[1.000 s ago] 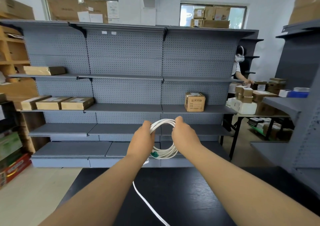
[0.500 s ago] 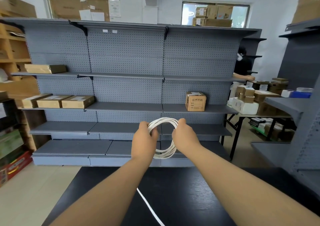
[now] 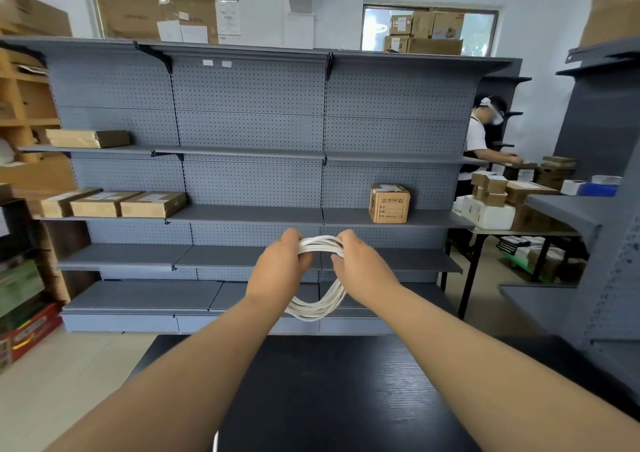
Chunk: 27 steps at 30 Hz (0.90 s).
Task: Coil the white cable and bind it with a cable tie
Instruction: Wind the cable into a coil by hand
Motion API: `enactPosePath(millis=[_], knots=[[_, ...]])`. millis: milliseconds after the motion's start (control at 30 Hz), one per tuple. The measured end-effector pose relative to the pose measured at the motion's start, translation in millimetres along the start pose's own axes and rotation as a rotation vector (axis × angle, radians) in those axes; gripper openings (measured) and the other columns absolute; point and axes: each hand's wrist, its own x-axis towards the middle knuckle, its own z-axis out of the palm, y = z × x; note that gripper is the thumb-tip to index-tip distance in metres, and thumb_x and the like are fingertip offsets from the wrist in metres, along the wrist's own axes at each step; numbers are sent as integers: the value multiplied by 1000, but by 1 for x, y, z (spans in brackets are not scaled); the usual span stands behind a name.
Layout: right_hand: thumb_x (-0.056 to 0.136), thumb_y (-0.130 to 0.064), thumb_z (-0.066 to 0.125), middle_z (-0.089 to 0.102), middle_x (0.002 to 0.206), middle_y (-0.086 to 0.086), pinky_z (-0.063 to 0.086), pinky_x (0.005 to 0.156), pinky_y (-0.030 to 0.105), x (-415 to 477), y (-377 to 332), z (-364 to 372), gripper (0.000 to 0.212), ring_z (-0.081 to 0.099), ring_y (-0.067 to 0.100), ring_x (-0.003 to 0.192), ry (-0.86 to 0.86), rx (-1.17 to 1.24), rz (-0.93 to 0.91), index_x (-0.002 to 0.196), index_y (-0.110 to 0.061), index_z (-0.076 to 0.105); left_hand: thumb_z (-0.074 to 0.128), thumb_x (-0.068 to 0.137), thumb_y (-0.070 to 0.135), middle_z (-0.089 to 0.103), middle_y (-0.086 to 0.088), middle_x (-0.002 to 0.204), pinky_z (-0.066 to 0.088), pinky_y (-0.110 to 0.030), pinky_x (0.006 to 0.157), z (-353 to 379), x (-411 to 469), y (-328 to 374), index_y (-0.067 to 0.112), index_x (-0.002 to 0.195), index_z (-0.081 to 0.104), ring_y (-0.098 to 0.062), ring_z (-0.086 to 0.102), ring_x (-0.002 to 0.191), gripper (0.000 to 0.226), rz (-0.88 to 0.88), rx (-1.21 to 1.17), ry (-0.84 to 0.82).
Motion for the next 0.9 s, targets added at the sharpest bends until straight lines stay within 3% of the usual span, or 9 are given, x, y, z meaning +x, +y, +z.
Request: enactPosePath(millis=[133, 333, 467, 633, 800, 900], knots=[[96, -19, 46, 57, 100, 7, 39, 70, 32, 0, -2, -3, 23, 51, 24, 85, -36, 114, 24, 116, -8, 43, 44, 92, 14, 49, -6, 65, 33, -32, 56, 0, 1, 1, 7, 97, 47, -29, 45, 63, 8, -1, -52, 16], [99, -19, 38, 62, 95, 14, 53, 76, 46, 2, 0, 1, 16, 64, 30, 84, -33, 104, 85, 109, -9, 46, 47, 90, 15, 49, -3, 63, 34, -33, 55, 3, 3, -3, 11, 90, 46, -28, 47, 63, 4, 14, -89, -10], [100, -22, 35, 62, 92, 13, 54, 73, 46, 1, 2, 1, 16, 64, 29, 81, -38, 32, 88, 104, -10, 46, 48, 90, 25, 56, -3, 66, 41, -31, 58, 0, 1, -9, 10, 86, 53, -25, 56, 65, 17, -94, -254, -132], [100, -21, 36, 62, 92, 15, 53, 73, 46, 2, 7, -3, 17, 63, 31, 82, -17, 4, 109, 103, -7, 46, 49, 92, 39, 61, -2, 74, 39, -29, 63, -5, -5, -24, 13, 85, 61, -17, 53, 65, 30, -238, -511, -323], [100, -20, 36, 62, 95, 17, 52, 73, 45, 5, 11, -7, 13, 65, 33, 83, -8, 4, 140, 94, -10, 42, 40, 94, 47, 70, -3, 74, 39, -27, 60, -4, -12, -32, 17, 88, 60, -18, 63, 62, 36, -363, -616, -509], [100, -19, 37, 62, 98, 18, 53, 76, 47, 7, 11, -7, 13, 65, 34, 85, 15, 72, 178, 96, -8, 43, 48, 87, 53, 72, 1, 81, 44, -28, 74, 2, -16, -37, 20, 88, 65, -19, 65, 79, 37, -338, -661, -515]])
